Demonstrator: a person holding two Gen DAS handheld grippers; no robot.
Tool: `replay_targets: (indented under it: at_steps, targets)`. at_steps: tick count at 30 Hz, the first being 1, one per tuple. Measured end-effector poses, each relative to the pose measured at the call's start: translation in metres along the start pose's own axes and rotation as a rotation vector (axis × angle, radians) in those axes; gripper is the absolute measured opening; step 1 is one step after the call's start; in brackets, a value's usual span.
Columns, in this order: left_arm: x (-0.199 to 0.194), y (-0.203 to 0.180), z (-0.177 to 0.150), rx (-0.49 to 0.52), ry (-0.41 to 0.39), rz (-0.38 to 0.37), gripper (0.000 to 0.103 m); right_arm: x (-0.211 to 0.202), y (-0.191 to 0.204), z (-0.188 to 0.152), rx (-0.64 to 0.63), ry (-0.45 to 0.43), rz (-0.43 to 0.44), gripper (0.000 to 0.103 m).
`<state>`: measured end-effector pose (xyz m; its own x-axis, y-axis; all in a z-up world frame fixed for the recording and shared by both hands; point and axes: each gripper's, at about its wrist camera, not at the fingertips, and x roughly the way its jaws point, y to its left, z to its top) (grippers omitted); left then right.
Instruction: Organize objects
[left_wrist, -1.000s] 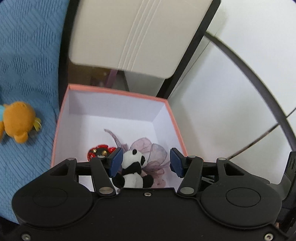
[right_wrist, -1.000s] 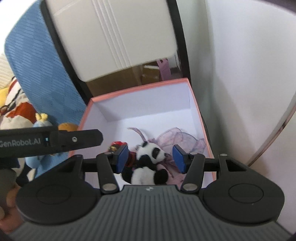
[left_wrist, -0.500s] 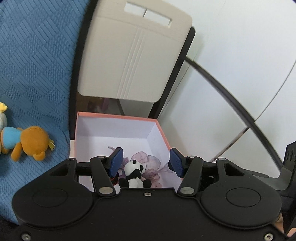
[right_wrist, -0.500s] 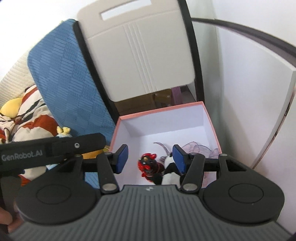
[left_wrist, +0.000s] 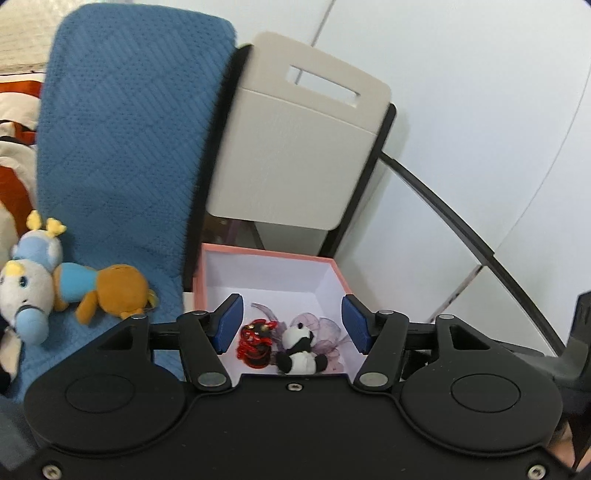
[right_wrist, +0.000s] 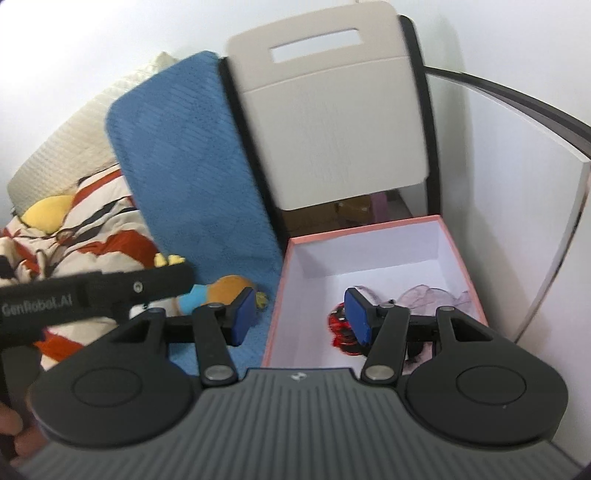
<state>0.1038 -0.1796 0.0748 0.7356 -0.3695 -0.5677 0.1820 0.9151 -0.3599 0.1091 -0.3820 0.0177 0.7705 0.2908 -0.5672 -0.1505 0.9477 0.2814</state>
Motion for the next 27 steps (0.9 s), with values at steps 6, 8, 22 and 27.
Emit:
replay_targets:
  at_steps: [6, 8, 22, 27]
  targets:
    - [-0.025, 0.026, -0.007, -0.032, -0.031, 0.042, 0.057, -0.011, 0.033, -0.014, -0.072, -0.021, 0.010, 0.056]
    - [-0.030, 0.036, -0.008, -0.035, -0.036, 0.051, 0.058, -0.008, 0.037, -0.018, -0.052, -0.004, 0.015, 0.056]
    - [-0.072, 0.110, -0.025, -0.085, -0.056, 0.094, 0.063, 0.023, 0.098, -0.038, -0.086, 0.063, 0.089, 0.056]
    - [-0.083, 0.137, -0.028, -0.104, -0.059, 0.092, 0.063, 0.033, 0.126, -0.046, -0.113, 0.081, 0.108, 0.056]
